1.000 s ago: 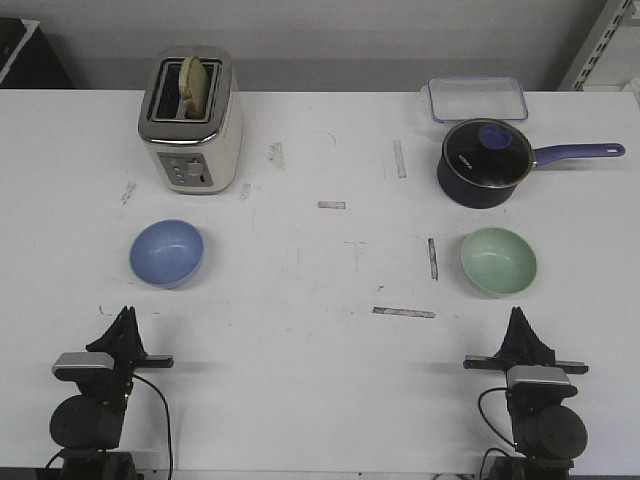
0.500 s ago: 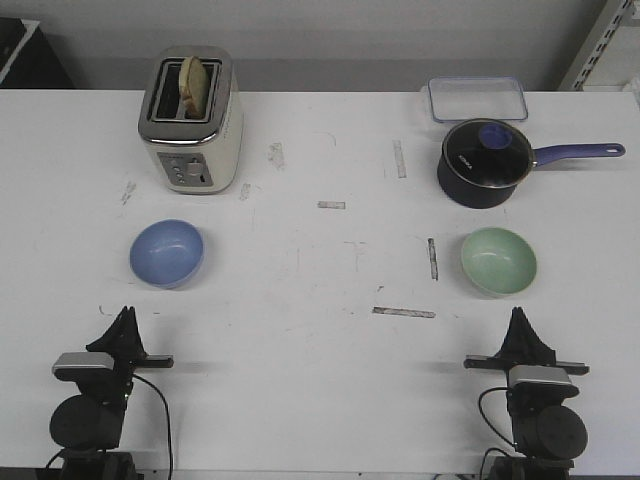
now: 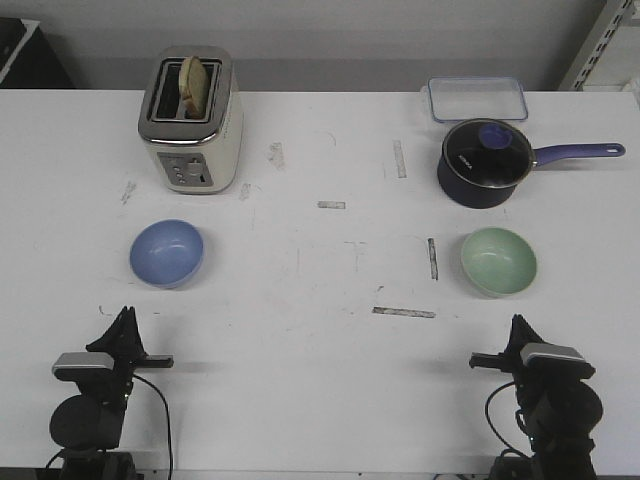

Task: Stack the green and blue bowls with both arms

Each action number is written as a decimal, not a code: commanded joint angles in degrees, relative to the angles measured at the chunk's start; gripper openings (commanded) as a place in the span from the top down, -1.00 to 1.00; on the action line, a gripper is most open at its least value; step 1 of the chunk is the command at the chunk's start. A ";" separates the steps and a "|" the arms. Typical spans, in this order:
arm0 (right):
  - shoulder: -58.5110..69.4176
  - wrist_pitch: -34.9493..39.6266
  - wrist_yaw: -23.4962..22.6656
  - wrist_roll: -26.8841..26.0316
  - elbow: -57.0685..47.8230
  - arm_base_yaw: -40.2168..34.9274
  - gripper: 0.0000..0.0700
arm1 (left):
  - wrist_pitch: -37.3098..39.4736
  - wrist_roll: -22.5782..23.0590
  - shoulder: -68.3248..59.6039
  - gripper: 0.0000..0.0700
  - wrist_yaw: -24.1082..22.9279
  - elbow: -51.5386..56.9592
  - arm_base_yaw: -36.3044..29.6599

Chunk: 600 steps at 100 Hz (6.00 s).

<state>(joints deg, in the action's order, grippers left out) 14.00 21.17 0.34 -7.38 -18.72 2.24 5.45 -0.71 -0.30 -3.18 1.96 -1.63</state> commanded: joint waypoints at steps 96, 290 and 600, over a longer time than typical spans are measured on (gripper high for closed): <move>58.47 24.35 -8.39 -15.21 -44.59 6.75 0.51 | 0.63 0.66 0.11 0.99 0.00 -1.20 0.11; 67.41 29.00 -16.15 -4.24 -50.51 22.91 -0.44 | 0.61 0.66 0.11 0.99 0.00 -1.20 0.11; 58.75 -5.35 2.71 1.27 -39.12 -24.92 -0.11 | 0.63 0.66 0.11 0.99 0.00 -1.20 0.11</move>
<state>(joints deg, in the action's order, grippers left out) 74.28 17.26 2.02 -15.81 -58.87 -23.40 5.45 -0.71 -0.30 -3.18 1.96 -1.63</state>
